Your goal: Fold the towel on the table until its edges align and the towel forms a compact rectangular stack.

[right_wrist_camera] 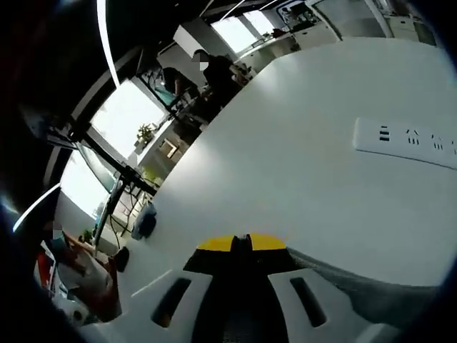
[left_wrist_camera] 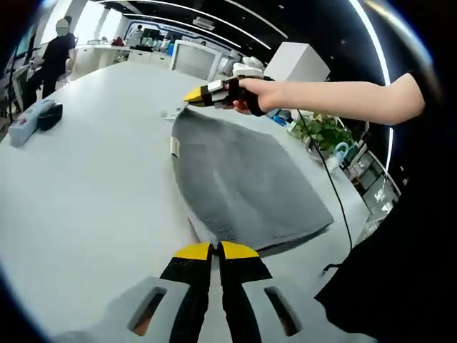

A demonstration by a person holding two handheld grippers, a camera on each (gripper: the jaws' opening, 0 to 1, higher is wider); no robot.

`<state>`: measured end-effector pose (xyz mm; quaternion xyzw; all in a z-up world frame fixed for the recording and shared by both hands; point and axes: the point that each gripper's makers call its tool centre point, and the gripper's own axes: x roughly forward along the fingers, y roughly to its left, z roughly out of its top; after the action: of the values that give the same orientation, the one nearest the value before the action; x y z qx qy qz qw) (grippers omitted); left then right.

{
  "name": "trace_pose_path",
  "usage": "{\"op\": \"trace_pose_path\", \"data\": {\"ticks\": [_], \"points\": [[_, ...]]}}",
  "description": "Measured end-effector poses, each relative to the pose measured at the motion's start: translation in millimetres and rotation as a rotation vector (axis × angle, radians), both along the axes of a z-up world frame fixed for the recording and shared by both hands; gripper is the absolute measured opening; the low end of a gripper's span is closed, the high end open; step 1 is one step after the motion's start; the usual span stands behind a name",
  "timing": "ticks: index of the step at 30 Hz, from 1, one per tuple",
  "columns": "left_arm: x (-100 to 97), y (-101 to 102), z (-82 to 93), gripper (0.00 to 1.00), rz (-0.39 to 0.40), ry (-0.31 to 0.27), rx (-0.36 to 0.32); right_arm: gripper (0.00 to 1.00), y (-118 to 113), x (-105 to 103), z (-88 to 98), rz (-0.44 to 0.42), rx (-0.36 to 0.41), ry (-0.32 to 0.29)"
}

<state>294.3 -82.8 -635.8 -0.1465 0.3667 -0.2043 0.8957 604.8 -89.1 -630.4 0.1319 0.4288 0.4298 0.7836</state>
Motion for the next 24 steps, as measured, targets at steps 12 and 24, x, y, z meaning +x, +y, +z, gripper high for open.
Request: {"op": "trace_pose_path", "data": {"ticks": [12,24], "points": [[6.7,5.3,18.5,0.19,0.088,-0.088,-0.019,0.00,-1.1,-11.2,48.4,0.125,0.163,-0.178],[35.6,-71.0,42.3,0.11,-0.182,-0.246,0.015,0.00,-122.2,-6.6,44.7,-0.003,-0.058,-0.221]]}}
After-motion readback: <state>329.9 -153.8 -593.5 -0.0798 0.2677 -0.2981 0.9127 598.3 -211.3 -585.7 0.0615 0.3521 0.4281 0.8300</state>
